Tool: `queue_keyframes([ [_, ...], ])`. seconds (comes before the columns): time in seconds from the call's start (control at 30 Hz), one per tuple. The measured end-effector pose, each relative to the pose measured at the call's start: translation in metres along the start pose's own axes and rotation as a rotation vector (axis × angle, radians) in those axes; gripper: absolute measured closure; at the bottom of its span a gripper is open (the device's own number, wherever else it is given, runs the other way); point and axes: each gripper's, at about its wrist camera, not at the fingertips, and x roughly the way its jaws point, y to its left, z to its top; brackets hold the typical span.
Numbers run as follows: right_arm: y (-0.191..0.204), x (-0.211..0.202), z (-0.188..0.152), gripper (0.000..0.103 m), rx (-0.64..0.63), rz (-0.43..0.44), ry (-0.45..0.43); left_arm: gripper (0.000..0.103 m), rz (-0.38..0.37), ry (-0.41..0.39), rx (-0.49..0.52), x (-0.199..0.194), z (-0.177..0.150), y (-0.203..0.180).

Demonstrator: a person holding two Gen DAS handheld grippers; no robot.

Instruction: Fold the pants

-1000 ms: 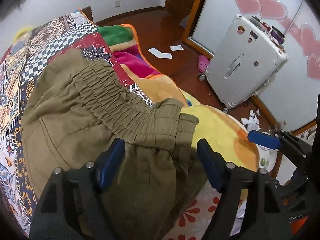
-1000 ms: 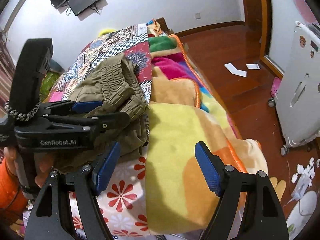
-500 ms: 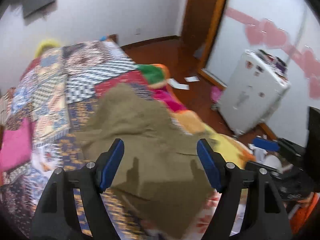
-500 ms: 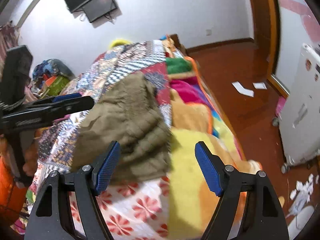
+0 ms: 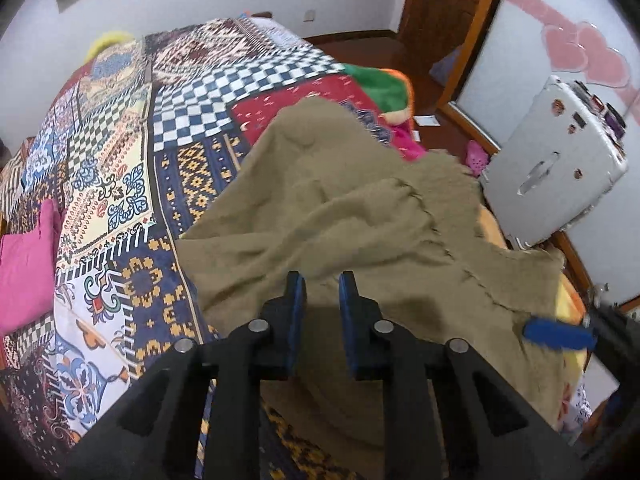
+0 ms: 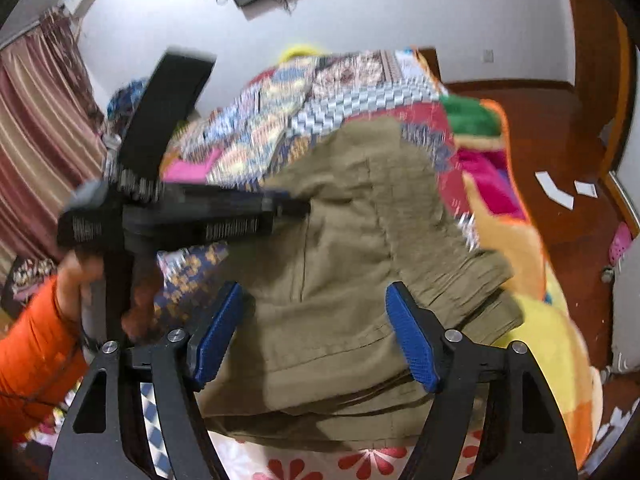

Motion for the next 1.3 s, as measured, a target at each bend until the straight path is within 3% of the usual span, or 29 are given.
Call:
queue_keyframes([
  [0.3, -0.007, -0.004, -0.025, 0.038, -0.024, -0.027, 0.07, 0.085, 0.032, 0.027, 0.048, 0.031, 0.005, 0.008],
  [0.63, -0.009, -0.038, -0.036, 0.036, -0.009, -0.111, 0.072, 0.084, -0.002, 0.005, 0.009, 0.011, 0.01, 0.023],
  [0.7, -0.018, -0.052, -0.04, 0.036, 0.049, -0.13, 0.054, 0.065, -0.041, -0.033, 0.01, -0.006, 0.011, 0.031],
  [0.73, -0.021, -0.057, -0.042, 0.035, 0.072, -0.137, 0.046, 0.039, -0.037, -0.055, 0.01, -0.014, 0.012, 0.036],
  [0.77, -0.025, -0.062, -0.043, 0.034, 0.104, -0.141, 0.032, 0.022, -0.019, -0.072, 0.011, -0.018, 0.012, 0.039],
  [0.8, -0.029, -0.067, -0.045, 0.032, 0.136, -0.144, 0.018, 0.019, 0.009, -0.1, 0.021, -0.023, 0.013, 0.043],
  [0.93, -0.033, -0.063, -0.048, 0.027, 0.178, -0.138, 0.014, 0.019, 0.02, -0.05, 0.026, -0.01, 0.014, 0.06],
  [1.13, -0.03, -0.034, -0.046, 0.025, 0.134, -0.159, 0.081, 0.017, -0.091, 0.092, -0.032, 0.043, 0.008, 0.077],
  [1.23, -0.034, -0.029, -0.044, 0.025, 0.128, -0.17, 0.092, 0.013, -0.131, 0.073, -0.064, 0.049, 0.007, 0.08],
  [1.3, -0.039, -0.025, -0.043, 0.025, 0.144, -0.168, 0.102, 0.02, -0.127, 0.059, -0.053, 0.047, 0.007, 0.078],
])
